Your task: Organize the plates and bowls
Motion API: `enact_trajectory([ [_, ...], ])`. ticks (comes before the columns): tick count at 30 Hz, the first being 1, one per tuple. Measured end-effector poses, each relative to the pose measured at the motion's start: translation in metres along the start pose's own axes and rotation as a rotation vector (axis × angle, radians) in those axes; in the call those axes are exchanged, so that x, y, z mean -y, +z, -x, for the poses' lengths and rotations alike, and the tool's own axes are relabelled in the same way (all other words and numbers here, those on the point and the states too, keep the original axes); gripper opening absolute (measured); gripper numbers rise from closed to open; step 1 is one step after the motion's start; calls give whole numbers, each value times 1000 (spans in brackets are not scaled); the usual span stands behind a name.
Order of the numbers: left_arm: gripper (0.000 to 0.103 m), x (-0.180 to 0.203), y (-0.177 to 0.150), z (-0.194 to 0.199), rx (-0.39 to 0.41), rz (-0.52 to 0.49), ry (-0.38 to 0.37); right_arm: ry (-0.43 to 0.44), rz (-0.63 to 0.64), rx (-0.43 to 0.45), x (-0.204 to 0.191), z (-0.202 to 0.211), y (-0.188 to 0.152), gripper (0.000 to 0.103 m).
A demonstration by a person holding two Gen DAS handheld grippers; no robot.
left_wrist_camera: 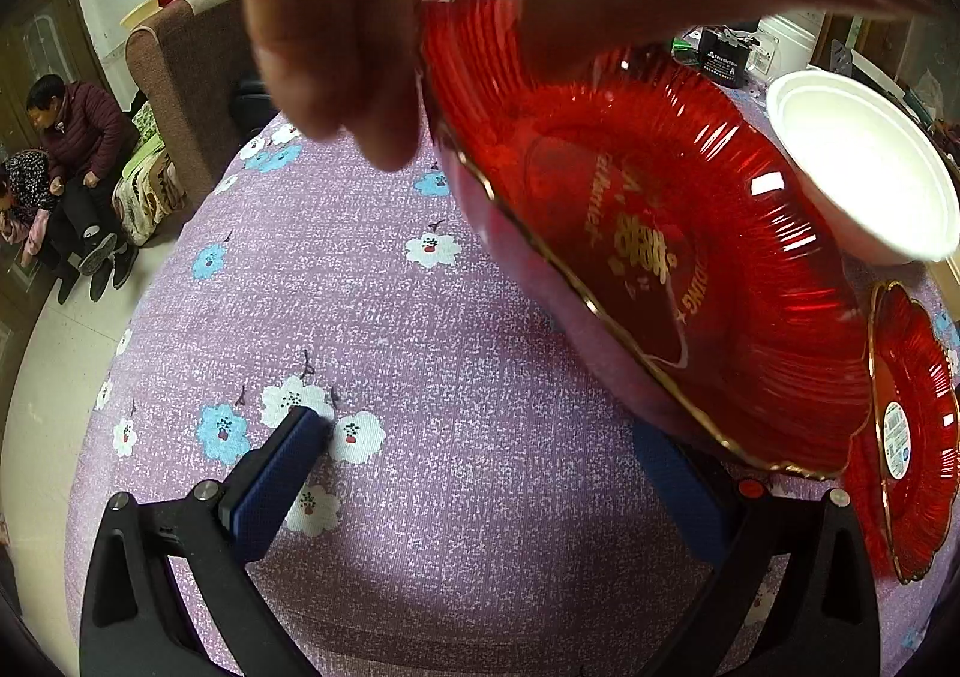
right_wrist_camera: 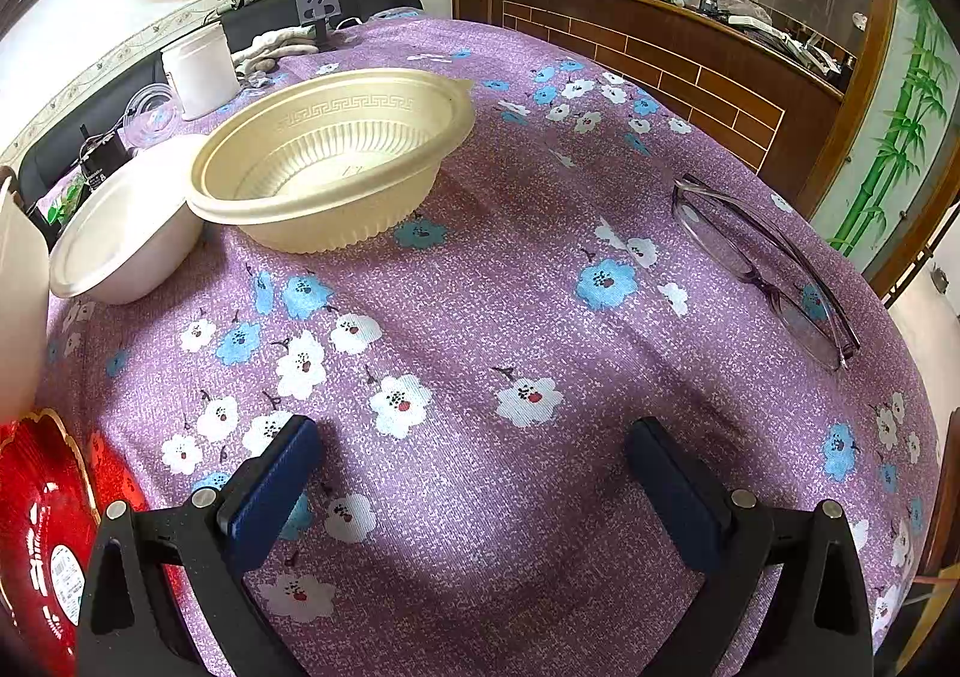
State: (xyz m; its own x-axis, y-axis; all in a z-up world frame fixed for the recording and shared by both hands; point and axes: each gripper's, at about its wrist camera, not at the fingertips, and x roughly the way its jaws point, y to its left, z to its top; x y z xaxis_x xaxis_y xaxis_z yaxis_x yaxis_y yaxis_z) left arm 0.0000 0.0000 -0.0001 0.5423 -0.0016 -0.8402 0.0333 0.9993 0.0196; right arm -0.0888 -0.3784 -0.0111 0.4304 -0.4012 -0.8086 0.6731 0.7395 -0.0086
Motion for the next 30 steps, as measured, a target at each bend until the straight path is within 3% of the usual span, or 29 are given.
enact_trajectory([
  [30, 103, 0, 0, -1, 0, 11, 9, -2, -3, 3, 1, 2, -1, 102],
])
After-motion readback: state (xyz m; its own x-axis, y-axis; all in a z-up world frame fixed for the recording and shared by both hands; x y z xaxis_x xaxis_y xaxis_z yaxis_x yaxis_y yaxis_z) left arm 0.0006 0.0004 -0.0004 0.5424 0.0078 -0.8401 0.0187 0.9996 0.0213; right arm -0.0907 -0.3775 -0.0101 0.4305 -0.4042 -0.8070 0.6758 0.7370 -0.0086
